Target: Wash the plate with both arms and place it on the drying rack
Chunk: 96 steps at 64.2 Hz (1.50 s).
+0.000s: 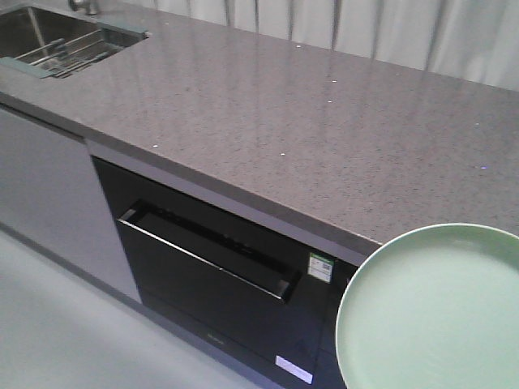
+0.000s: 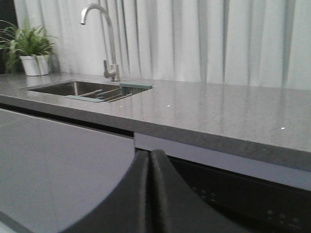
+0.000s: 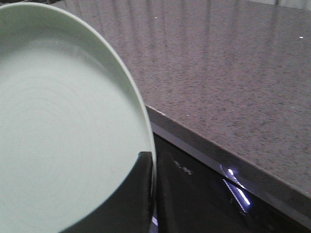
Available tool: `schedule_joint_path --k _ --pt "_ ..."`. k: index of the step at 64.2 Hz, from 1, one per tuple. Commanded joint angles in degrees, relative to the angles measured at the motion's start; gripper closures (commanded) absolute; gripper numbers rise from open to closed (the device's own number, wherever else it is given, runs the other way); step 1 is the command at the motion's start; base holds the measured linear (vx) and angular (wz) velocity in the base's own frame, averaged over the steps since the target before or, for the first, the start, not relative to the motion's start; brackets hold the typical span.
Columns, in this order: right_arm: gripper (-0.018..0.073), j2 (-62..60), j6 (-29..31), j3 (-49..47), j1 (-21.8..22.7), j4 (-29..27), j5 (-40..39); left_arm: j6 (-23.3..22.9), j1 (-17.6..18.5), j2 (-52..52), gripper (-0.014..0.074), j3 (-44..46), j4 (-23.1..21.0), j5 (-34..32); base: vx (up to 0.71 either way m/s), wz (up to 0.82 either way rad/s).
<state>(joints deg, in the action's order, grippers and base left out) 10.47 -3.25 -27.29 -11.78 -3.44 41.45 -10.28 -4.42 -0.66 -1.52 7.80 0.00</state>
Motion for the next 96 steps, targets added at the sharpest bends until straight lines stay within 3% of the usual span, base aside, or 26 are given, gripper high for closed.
schedule_joint_path --k 1,96 --pt "0.0564 0.73 0.05 -1.45 0.22 0.16 -4.54 -0.15 -0.03 -0.88 0.0602 -0.85 -0.21 -3.76 -0.15 0.6" --pt "0.0564 0.73 0.05 -1.45 0.22 0.16 -4.54 -0.15 -0.03 -0.88 0.0602 -0.85 -0.21 -3.76 -0.03 0.5"
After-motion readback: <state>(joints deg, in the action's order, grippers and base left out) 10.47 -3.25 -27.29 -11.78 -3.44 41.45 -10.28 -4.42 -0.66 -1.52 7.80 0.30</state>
